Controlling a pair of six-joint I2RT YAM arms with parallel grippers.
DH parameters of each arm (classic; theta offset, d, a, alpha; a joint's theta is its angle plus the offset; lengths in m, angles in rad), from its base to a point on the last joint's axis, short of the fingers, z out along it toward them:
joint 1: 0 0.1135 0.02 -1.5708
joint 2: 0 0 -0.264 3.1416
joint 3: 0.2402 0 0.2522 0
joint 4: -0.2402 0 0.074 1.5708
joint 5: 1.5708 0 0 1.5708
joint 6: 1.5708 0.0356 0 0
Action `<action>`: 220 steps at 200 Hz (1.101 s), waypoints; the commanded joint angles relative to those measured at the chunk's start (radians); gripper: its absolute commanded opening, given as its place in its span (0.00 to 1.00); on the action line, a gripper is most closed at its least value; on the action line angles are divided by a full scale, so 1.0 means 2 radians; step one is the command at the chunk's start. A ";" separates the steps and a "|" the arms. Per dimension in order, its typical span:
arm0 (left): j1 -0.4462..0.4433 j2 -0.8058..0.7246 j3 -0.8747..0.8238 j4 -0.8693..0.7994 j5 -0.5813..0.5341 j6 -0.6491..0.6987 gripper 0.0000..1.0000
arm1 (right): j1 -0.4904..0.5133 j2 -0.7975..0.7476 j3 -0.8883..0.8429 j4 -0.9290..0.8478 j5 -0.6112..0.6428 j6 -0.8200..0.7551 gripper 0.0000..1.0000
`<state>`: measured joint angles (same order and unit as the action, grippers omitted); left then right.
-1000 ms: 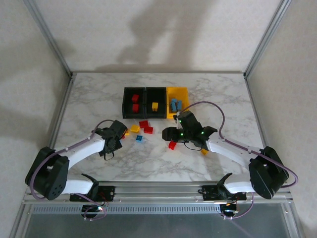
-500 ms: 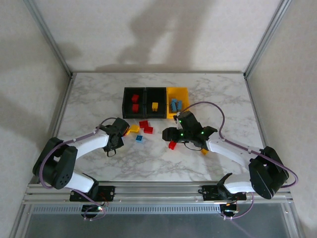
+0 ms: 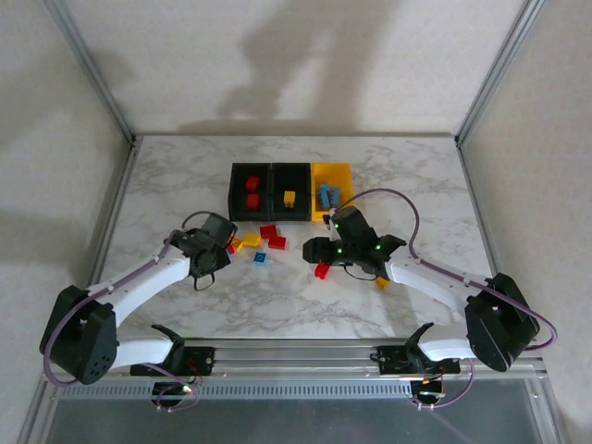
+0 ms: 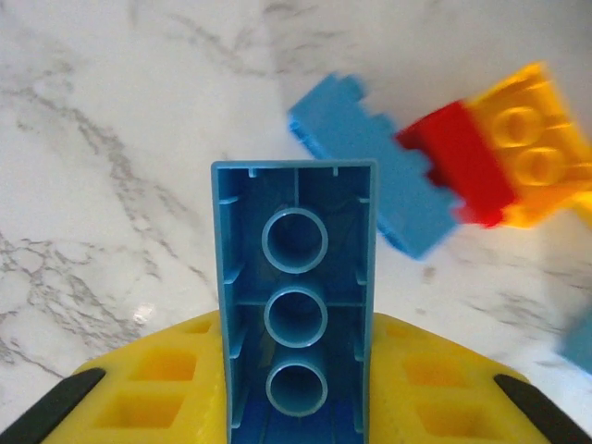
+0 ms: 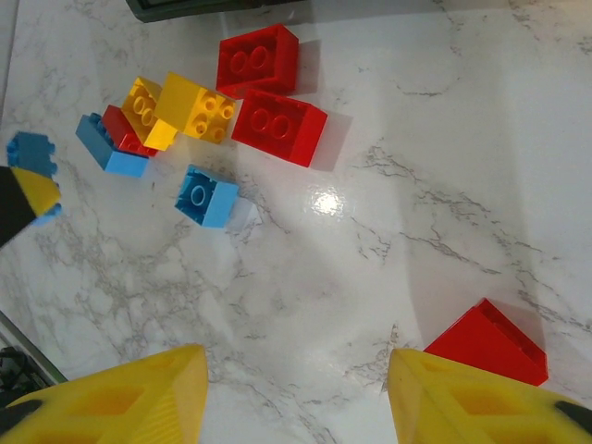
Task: Sort the legos into containers by color
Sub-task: Pick up the lego from the middle-left of the table, then place the lego in the container.
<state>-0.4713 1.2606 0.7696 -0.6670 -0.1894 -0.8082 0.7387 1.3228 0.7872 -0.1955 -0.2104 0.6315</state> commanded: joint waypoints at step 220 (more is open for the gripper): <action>-0.152 0.595 0.786 -0.086 0.078 0.066 0.21 | -0.141 -0.275 -0.071 -0.160 0.092 0.054 0.57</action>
<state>-0.7868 2.3787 2.2349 -0.7532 -0.0834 -0.7021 0.4660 0.7933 0.6521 -0.4824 -0.0589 0.7292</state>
